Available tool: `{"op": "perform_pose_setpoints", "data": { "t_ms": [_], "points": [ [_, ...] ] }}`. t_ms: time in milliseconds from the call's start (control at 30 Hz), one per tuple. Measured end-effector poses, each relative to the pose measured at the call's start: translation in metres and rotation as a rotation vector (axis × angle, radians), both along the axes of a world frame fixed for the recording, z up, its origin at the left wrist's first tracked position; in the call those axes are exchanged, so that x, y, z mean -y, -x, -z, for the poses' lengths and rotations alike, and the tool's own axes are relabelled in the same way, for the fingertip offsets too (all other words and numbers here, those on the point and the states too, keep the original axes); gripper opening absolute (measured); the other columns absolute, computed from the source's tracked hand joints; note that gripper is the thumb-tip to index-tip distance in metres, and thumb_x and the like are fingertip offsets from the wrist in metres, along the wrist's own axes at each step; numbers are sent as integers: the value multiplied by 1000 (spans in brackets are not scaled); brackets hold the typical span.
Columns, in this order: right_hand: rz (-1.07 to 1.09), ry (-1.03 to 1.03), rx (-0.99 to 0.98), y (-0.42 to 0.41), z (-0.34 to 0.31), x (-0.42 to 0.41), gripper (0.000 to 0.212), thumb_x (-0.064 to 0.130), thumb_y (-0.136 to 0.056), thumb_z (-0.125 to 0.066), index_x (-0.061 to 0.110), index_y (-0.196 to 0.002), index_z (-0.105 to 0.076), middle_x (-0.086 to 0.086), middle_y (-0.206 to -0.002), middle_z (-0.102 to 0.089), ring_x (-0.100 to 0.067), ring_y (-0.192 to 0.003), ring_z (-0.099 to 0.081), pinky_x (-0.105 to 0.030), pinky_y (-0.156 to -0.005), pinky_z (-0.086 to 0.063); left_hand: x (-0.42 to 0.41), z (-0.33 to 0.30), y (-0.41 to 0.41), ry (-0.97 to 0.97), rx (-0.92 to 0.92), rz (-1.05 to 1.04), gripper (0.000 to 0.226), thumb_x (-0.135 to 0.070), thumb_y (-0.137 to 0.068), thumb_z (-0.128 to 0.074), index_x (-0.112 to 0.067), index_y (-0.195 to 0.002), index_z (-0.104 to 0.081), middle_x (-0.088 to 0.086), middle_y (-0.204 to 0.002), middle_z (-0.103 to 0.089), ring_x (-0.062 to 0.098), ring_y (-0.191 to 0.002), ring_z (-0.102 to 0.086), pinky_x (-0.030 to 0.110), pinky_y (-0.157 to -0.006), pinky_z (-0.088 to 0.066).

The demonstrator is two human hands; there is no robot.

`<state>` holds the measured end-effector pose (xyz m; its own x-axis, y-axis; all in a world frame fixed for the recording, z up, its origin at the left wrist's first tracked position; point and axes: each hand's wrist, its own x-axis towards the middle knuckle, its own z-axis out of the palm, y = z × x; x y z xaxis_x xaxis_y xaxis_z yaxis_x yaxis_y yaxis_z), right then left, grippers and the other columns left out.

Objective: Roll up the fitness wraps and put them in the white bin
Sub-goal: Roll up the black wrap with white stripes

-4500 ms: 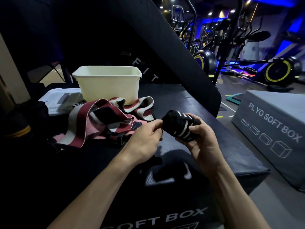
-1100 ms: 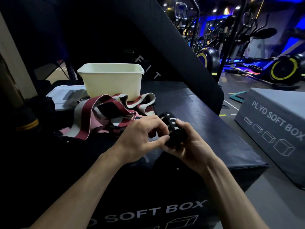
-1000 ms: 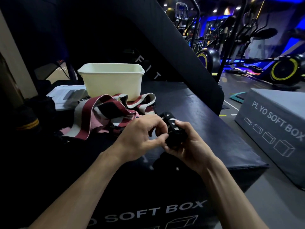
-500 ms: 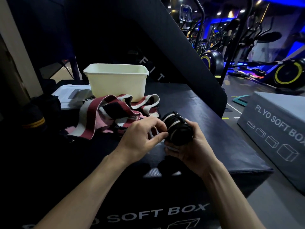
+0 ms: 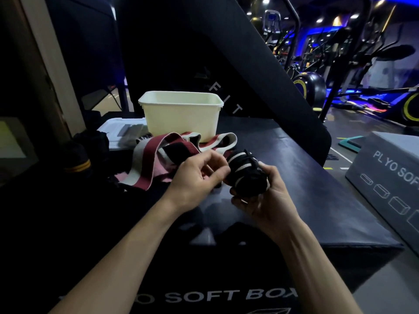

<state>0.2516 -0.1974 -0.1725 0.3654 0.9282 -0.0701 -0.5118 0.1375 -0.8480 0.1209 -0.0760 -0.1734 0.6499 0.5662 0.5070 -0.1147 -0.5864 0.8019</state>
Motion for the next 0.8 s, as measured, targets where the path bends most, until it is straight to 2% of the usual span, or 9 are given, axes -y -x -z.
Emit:
{"op": "perform_pose_setpoints", "data": {
  "t_ms": [67,133,200,300,367,433,600,700,800],
  "points": [
    [-29,-51,96,8,-2,-1,33,38,-93,-52,19,-112,-72,-10,-102,-73,-18,-79,-64,-30,-69,-45,-6,-8,11,169,9,8,25,-39,-91,-73,-21,-106,-66,-7,-88,-69,8,-75,-67,27,-69,-55],
    [-4,-121,184,16,-3,-4,35,30,-93,-61,22,-126,-67,-8,-113,-74,-20,-94,-70,-28,-75,-53,-11,-16,26,264,-21,38,43,-53,-86,-70,-28,-120,-65,-5,-102,-70,8,-89,-71,31,-78,-58],
    [22,-208,260,26,-1,-10,50,19,-90,-70,21,-139,-59,-16,-123,-72,-30,-109,-71,-37,-87,-59,-14,-21,44,241,-55,64,49,-53,-85,-72,-38,-131,-61,-2,-115,-67,9,-103,-70,29,-83,-57],
    [47,-270,389,42,1,-18,67,14,-84,-78,21,-145,-54,-20,-128,-69,-38,-124,-64,-53,-109,-48,-15,-29,67,167,-81,47,56,-41,-86,-76,-43,-139,-56,3,-124,-65,11,-114,-66,25,-83,-56],
    [57,-286,484,53,3,-24,70,9,-81,-77,21,-146,-54,-16,-127,-70,-32,-122,-66,-49,-108,-50,-16,-33,81,158,-87,25,59,-33,-88,-79,-42,-141,-54,1,-126,-66,10,-119,-64,29,-90,-57],
    [38,-320,540,64,4,-32,71,6,-80,-75,21,-146,-54,-10,-125,-72,-25,-119,-68,-38,-102,-55,-18,-35,96,138,-109,-17,62,-25,-89,-80,-39,-143,-52,-4,-131,-64,5,-118,-63,28,-95,-55],
    [-108,-345,642,97,12,-56,66,10,-83,-72,24,-145,-52,15,-121,-73,0,-116,-65,-16,-92,-51,-19,-20,146,88,-138,-171,59,-27,-84,-84,-34,-137,-60,-6,-127,-68,2,-119,-63,17,-99,-48],
    [-220,-304,750,113,24,-69,60,12,-87,-73,24,-143,-55,16,-127,-70,-3,-122,-63,-19,-97,-51,-32,-7,187,26,-163,-377,57,-39,-75,-85,-33,-129,-67,-15,-121,-71,-4,-119,-61,15,-100,-46],
    [-151,-241,863,111,33,-80,42,9,-91,-74,25,-130,-67,9,-119,-75,-7,-118,-67,-26,-98,-55,-54,-6,231,-49,-218,-722,59,-46,-70,-88,-33,-124,-65,-19,-112,-70,-5,-110,-63,15,-92,-48]
  ]
}}
